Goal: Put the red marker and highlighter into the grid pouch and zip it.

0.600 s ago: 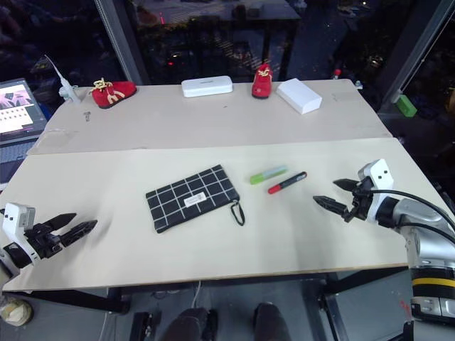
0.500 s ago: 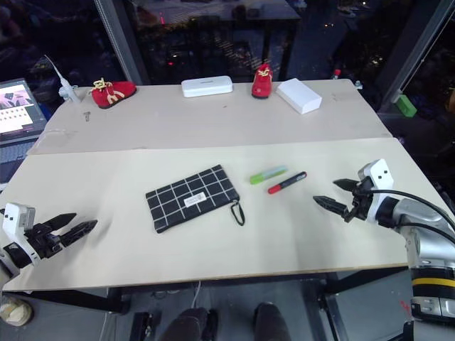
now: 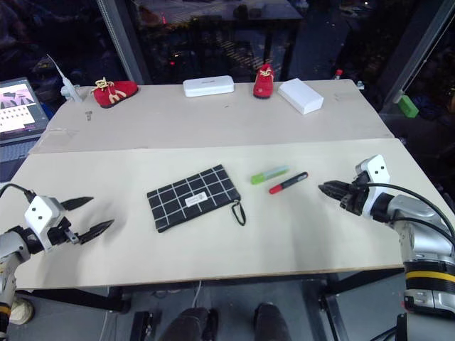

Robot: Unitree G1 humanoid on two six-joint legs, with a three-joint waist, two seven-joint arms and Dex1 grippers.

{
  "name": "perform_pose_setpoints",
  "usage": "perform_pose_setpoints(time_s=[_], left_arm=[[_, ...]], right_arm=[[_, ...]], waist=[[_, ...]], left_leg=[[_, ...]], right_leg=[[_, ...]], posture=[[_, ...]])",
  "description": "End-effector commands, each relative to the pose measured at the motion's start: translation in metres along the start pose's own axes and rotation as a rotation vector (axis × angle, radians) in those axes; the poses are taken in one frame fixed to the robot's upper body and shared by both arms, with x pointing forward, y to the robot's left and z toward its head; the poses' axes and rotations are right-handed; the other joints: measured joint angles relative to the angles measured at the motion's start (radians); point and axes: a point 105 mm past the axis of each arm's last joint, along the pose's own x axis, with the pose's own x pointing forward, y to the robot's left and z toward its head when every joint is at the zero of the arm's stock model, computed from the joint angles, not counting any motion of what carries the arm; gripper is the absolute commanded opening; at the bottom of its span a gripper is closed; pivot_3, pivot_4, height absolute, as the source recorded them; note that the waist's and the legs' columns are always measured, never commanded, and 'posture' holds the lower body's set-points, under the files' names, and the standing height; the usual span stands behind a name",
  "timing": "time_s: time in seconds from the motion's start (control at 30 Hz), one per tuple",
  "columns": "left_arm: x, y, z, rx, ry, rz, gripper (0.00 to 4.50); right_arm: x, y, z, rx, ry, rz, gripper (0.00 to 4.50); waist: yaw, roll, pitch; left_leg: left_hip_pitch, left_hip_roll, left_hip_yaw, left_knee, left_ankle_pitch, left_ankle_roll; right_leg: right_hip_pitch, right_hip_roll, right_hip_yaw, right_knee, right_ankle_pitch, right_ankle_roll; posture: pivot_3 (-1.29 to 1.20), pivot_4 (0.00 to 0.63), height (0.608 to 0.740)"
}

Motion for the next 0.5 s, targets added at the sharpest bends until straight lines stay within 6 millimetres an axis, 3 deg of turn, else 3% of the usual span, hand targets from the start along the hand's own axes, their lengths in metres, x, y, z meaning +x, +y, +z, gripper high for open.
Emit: perform_pose_setpoints(time_s=[0.03,0.17,0.2,0.3,0.37,0.5], left_arm=[[0.010,-0.006,0.011,0.131,-0.018,-0.056,4.50],[0.023,-0.023,0.018,0.245,-0.022,-0.169,4.50],[0.024,-0.024,0.019,0.257,-0.020,-0.180,4.50],[0.031,-0.030,0.022,0.327,-0.017,-0.246,4.50],[0.033,-0.031,0.022,0.347,-0.018,-0.262,4.50],[0.042,-0.029,0.031,0.438,-0.035,-0.300,4.50]], right_arm=[[0.005,0.007,0.020,-0.036,-0.058,0.038,0.04],[0.034,0.050,0.061,0.033,-0.200,0.237,0.04],[0.036,0.058,0.066,0.043,-0.215,0.270,0.04],[0.064,0.107,0.079,-0.051,-0.202,0.436,0.04],[0.071,0.119,0.082,-0.071,-0.194,0.465,0.04],[0.143,0.144,0.086,-0.235,-0.118,0.303,0.04]], waist=[[0.001,0.000,0.000],[-0.015,0.000,0.000],[-0.016,0.000,0.000],[-0.016,0.001,0.000],[-0.012,0.001,0.000],[-0.010,0.001,0.001]], left_leg=[[0.000,0.000,0.000,0.000,0.000,0.000],[0.000,0.001,0.002,0.000,0.000,0.000],[0.001,0.002,0.003,0.000,0.000,0.000],[0.001,0.002,0.003,0.000,0.000,0.000],[0.001,0.002,0.003,0.000,0.000,0.000],[0.000,0.001,0.005,0.001,0.000,0.000]], right_leg=[[0.000,0.000,0.000,0.000,0.000,0.000],[-0.001,0.000,0.001,0.001,0.000,0.000],[-0.001,0.001,0.002,0.002,0.001,-0.001],[-0.002,0.002,0.000,0.002,0.001,-0.001],[-0.002,0.005,-0.001,0.002,0.001,-0.001],[-0.005,0.006,-0.001,0.004,0.002,-0.001]], posture=[[0.00,0.150,0.740],[0.00,0.150,0.740],[0.00,0.150,0.740],[0.00,0.150,0.740],[0.00,0.150,0.740],[0.00,0.150,0.740]])
